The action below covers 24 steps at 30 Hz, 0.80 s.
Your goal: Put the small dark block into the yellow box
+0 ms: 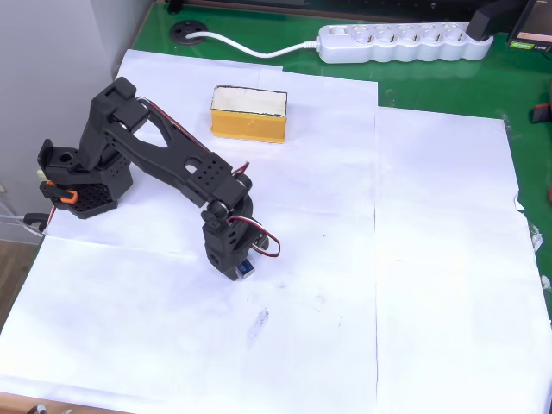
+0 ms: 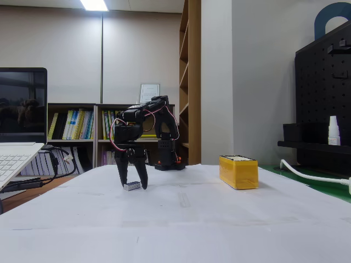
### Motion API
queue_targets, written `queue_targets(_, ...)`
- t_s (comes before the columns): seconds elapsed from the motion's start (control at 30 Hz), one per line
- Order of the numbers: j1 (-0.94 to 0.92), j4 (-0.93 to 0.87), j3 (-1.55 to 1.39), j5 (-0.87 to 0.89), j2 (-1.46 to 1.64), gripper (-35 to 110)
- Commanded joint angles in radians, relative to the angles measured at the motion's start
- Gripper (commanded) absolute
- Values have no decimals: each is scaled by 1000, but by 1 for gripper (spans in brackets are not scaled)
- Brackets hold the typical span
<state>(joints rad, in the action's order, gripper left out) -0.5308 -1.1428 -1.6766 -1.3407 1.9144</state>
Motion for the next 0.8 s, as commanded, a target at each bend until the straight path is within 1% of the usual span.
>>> queue_targets(0.0,2,-12,18,-23,-14,21)
queue_targets(0.2,8,-12,51,-32,-31,14)
queue_targets(0.3,15,-12,71,-32,-51,14)
queue_targets(0.5,26,-12,83,-29,-71,0)
queue_targets(0.77,23,-3,80,-31,-98,0)
